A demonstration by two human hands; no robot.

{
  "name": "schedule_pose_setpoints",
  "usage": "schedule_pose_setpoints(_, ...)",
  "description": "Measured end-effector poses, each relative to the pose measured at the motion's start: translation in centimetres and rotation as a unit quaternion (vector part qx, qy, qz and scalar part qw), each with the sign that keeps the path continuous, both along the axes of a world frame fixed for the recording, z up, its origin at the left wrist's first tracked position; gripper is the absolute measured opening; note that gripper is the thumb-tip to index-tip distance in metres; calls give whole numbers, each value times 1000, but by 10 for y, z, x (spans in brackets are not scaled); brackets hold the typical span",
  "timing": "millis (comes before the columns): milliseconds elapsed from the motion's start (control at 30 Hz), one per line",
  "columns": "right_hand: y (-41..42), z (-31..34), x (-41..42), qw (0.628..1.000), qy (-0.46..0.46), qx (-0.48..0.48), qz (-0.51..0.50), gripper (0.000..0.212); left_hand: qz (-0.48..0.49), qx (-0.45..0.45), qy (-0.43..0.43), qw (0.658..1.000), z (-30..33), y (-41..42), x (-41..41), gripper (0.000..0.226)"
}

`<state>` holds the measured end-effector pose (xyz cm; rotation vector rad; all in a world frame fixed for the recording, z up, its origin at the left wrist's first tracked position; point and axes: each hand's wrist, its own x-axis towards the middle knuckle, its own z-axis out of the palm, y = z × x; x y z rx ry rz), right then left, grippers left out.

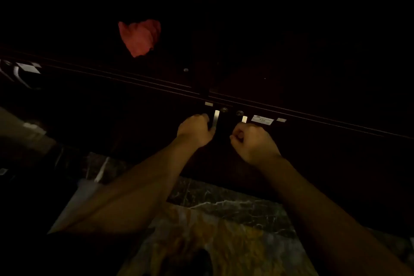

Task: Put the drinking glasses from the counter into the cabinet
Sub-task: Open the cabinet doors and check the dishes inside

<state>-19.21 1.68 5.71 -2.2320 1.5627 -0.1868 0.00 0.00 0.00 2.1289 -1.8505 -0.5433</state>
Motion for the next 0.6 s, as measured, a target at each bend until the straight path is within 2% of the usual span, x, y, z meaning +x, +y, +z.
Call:
schedule_pose_setpoints(200, -17, -15, 3, 1000, -10, -9, -14, 33, 49, -4, 122, 991, -6, -18, -18, 23)
schedule_pose_setpoints(500, -17, -13, 33, 994, -87, -40, -61, 64, 22, -20, 125, 992, -3, 17, -11, 22)
schedule_pose_setpoints(600, -9, -10, 39, 990, -105, -55, -72, 63, 5, -21, 110, 994, -3, 35, -5, 20)
